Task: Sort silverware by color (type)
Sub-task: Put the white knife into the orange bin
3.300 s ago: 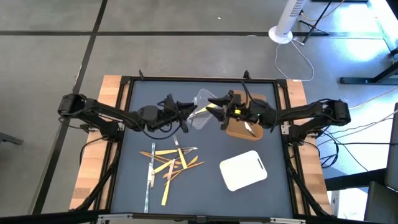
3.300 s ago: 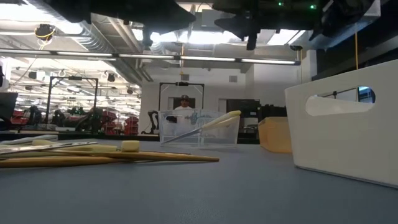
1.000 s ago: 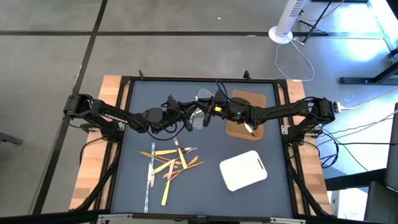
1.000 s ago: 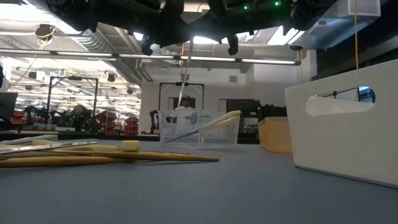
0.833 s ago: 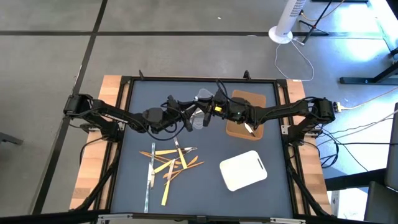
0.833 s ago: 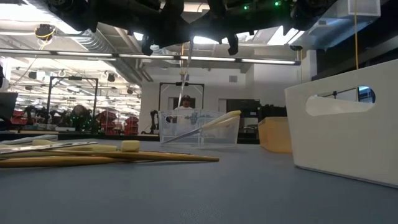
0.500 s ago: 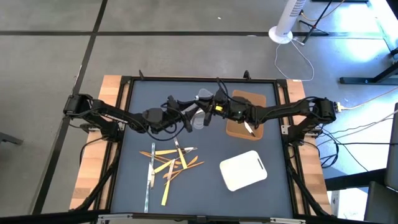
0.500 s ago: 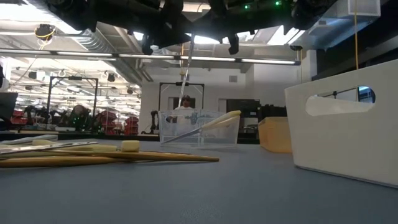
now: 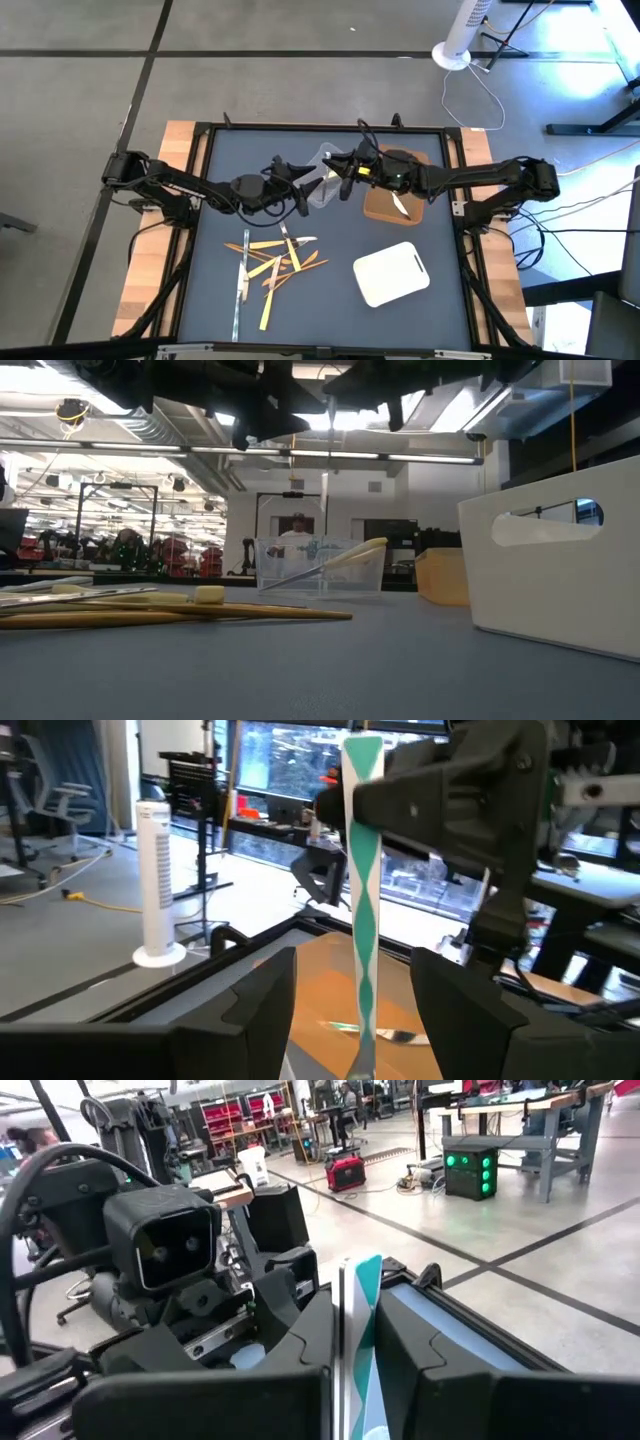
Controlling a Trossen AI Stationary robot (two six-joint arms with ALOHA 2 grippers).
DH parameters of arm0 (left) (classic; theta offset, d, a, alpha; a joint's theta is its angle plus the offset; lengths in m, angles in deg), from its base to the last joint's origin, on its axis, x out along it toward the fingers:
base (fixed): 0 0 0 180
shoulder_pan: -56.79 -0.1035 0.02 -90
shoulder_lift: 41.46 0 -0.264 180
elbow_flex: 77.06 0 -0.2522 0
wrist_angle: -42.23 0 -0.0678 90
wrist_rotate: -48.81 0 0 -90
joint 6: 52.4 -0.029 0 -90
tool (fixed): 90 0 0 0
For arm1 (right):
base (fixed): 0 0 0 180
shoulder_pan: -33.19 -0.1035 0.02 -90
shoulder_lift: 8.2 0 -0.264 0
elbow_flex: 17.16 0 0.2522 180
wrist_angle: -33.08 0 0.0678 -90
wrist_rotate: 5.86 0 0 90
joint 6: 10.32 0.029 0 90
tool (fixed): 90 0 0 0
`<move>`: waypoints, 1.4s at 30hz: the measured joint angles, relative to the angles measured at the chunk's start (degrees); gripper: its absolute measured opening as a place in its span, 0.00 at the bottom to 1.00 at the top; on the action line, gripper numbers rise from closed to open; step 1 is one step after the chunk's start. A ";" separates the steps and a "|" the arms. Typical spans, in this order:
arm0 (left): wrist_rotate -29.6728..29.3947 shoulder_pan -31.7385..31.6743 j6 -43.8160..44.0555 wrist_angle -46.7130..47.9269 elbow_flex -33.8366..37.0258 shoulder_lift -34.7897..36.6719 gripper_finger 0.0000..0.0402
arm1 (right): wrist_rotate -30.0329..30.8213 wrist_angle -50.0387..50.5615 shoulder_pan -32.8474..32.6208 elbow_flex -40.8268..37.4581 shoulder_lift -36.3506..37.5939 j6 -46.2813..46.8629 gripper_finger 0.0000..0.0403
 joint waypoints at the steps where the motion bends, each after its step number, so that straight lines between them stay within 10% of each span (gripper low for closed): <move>1: 0.14 0.02 0.02 0.05 0.00 -0.01 0.48 | 0.01 1.42 0.00 0.00 0.72 -0.01 0.08; 23: 0.11 0.04 4.31 5.36 0.00 -0.06 0.48 | -0.47 26.54 1.23 0.04 17.56 0.51 0.08; 42: 0.06 0.04 4.32 6.29 0.00 -0.06 0.48 | -10.49 55.69 17.86 0.07 20.89 5.84 0.08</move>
